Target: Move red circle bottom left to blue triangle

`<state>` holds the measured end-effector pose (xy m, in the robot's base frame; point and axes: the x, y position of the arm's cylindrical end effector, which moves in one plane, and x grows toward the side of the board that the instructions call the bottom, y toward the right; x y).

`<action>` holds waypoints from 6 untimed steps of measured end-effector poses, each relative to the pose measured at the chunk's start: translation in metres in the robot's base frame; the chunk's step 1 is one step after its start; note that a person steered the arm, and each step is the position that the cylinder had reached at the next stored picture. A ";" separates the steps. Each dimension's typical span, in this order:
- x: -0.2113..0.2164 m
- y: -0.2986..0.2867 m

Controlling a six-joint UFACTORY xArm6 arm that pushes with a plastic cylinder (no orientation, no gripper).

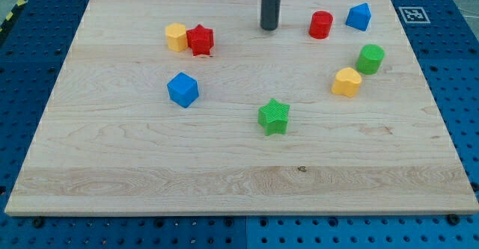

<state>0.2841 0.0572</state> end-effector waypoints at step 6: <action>-0.012 0.082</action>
<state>0.2721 0.1388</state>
